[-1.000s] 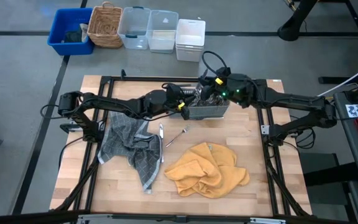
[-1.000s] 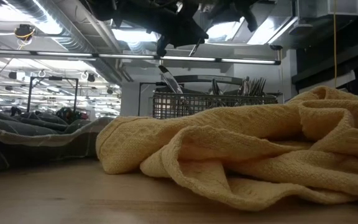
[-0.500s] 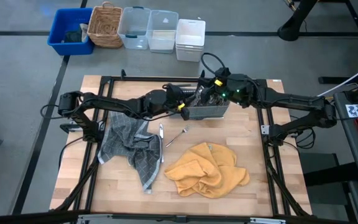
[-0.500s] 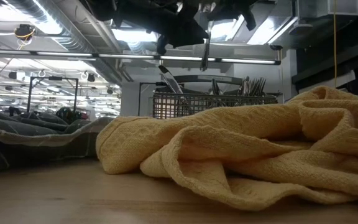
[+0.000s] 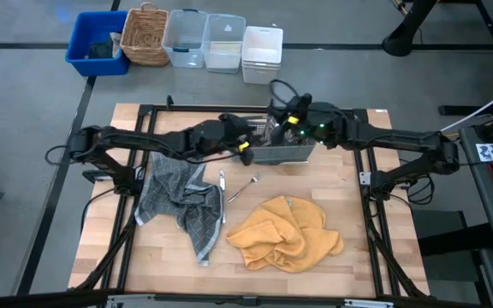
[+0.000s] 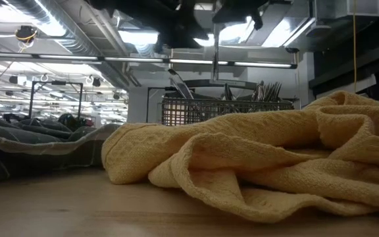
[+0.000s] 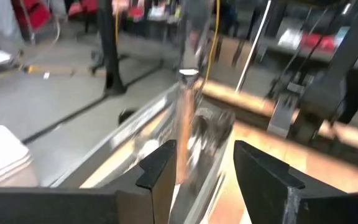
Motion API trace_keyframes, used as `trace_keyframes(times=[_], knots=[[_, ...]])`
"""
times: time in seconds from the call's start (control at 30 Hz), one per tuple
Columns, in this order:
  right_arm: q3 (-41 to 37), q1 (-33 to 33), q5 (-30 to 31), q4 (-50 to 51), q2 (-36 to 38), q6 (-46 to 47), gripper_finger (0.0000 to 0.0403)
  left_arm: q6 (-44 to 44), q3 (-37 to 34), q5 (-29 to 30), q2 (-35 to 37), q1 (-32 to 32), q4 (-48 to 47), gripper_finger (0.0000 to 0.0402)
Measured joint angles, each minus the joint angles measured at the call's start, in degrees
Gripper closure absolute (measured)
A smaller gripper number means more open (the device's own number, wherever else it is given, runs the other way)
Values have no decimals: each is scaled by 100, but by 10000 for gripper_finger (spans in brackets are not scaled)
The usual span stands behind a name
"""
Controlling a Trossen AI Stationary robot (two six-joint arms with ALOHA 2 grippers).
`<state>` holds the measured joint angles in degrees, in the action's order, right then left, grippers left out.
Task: Sort silverware
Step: Put the silver knife into the gray utensil holder
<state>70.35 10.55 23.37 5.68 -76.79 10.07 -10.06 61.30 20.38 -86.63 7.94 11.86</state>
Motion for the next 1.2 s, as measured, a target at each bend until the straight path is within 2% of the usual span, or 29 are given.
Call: trace_keyframes(times=[0.2,0.3,0.57,0.9,1.2], knots=[[0,0,-52,-363,-585,-210,398,-349,0,-46,723,-14,-1626,261],[0,0,-52,-530,-910,-352,398,-793,0,-114,1021,-77,-2433,262],[-2,0,-52,-475,-1510,-451,397,-1941,-2,-190,1368,-455,-4053,263],[0,-2,154,-67,-1637,-407,376,-3066,-2,-231,1377,-1110,-4920,263],[2,-2,232,324,-1631,-405,316,-3603,-2,-231,1376,-1469,-5029,263]])
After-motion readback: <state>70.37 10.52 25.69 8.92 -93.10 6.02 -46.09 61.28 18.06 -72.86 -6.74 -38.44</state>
